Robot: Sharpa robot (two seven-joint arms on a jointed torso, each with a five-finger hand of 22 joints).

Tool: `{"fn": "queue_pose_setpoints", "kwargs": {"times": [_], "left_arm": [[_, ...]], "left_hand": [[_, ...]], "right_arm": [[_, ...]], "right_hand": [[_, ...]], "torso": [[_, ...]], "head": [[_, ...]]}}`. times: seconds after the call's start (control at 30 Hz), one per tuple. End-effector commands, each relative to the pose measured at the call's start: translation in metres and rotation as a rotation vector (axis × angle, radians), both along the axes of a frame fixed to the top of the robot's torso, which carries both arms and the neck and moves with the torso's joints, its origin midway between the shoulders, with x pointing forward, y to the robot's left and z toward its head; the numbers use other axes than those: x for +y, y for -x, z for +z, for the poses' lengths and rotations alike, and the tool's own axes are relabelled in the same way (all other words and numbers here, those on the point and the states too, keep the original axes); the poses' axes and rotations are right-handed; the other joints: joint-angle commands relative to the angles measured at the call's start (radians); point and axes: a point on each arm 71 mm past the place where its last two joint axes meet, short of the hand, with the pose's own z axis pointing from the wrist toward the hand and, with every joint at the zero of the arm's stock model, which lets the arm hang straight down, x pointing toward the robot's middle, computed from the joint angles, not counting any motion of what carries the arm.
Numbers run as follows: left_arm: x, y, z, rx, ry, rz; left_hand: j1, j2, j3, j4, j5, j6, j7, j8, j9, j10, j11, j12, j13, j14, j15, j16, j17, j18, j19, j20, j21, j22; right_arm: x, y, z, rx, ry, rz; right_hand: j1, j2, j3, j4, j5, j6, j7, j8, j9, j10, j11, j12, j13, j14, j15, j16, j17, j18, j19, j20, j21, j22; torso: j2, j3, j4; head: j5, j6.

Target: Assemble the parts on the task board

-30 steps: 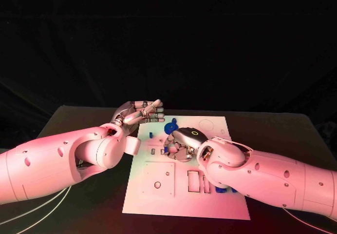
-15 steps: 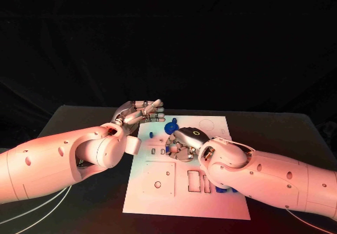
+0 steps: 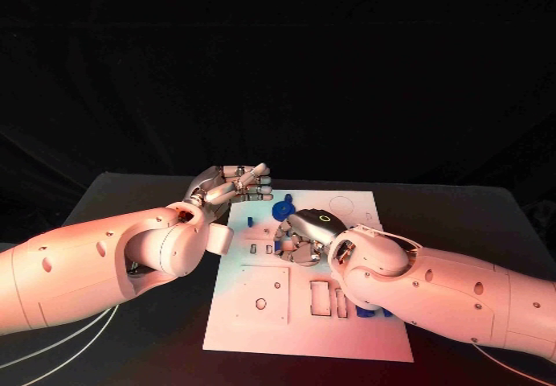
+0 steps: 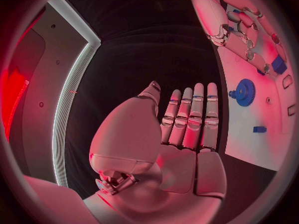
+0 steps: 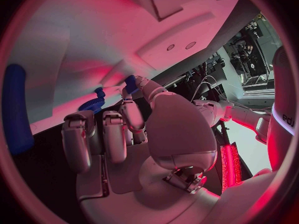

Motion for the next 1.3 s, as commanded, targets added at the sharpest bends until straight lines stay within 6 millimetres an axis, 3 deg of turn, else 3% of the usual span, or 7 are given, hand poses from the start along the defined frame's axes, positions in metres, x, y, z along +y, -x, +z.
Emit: {"fn": "queue_pose_setpoints", "kwargs": {"times": [0.03,0.37,0.77,1.03,1.3], "left_arm": [[-0.002,0.001,0.001,-0.002,0.01,-0.022],[-0.002,0.001,0.001,0.0,0.01,-0.022],[-0.002,0.001,0.001,0.001,0.009,-0.021],[-0.002,0.001,0.001,0.003,0.008,-0.022],[-0.001,0.0,0.0,0.013,0.0,-0.024]], "left_hand": [[0.01,-0.004,0.001,-0.005,0.004,0.002,0.006,-0.006,-0.002,0.001,0.004,-0.005,-0.001,-0.001,0.003,-0.006,0.001,0.003,-0.005,-0.001,-0.002,-0.001],[0.01,-0.004,0.001,-0.005,0.004,0.002,0.006,-0.006,-0.002,0.001,0.004,-0.005,-0.001,-0.001,0.003,-0.006,0.001,0.003,-0.005,-0.001,-0.002,-0.001],[0.01,-0.004,0.001,-0.005,0.004,0.002,0.006,-0.006,-0.002,0.001,0.004,-0.005,-0.001,-0.001,0.003,-0.006,0.001,0.003,-0.005,-0.001,-0.002,-0.001],[0.01,-0.004,0.001,-0.005,0.004,0.002,0.006,-0.006,-0.002,0.001,0.004,-0.005,-0.001,-0.001,0.003,-0.006,0.001,0.003,-0.005,-0.001,-0.002,-0.001],[0.013,-0.004,0.0,-0.008,0.004,0.002,0.007,-0.008,-0.002,0.001,0.005,-0.007,-0.001,0.001,0.003,-0.007,0.002,0.004,-0.005,-0.001,-0.001,-0.001]], "right_arm": [[-0.003,0.0,-0.008,0.03,0.046,-0.007],[-0.002,-0.001,-0.008,0.025,0.035,-0.007],[-0.002,-0.001,-0.007,0.019,0.022,-0.006],[-0.003,0.0,-0.004,0.001,-0.009,-0.011],[-0.008,0.008,0.006,-0.035,-0.088,-0.002]], "right_hand": [[-0.007,-0.018,-0.009,0.001,0.025,-0.017,0.003,-0.015,-0.008,-0.008,0.002,-0.006,-0.001,0.089,0.006,-0.002,0.203,-0.003,0.094,0.005,-0.007,0.253],[-0.016,-0.031,-0.021,0.005,0.027,-0.032,0.01,-0.027,-0.013,-0.014,0.009,-0.01,-0.005,0.089,0.011,-0.002,0.203,-0.001,0.09,0.01,-0.011,0.248],[-0.026,-0.039,-0.044,0.015,-0.029,-0.063,0.023,-0.05,-0.024,-0.026,0.021,-0.018,-0.011,0.088,0.022,-0.004,0.199,0.001,0.085,0.02,-0.017,0.243],[-0.041,-0.061,-0.107,0.034,-0.09,-0.103,0.035,-0.08,-0.036,-0.053,0.034,-0.039,-0.031,0.085,0.033,-0.009,0.189,0.004,0.076,0.031,-0.028,0.234],[-0.028,-0.062,-0.151,0.045,-0.084,-0.114,0.04,-0.09,-0.04,-0.061,0.039,-0.04,-0.033,0.084,0.038,-0.012,0.185,0.005,0.073,0.036,-0.033,0.231]], "torso": [[0.0,0.0,0.0012],[0.0,0.0005,0.0001],[0.0,0.0009,0.0004],[0.0,0.0009,0.0003],[-0.002,0.0008,-0.0001]], "head": [[0.0,-0.003],[0.003,-0.004],[0.004,-0.005],[0.004,-0.004],[0.002,0.0]]}}
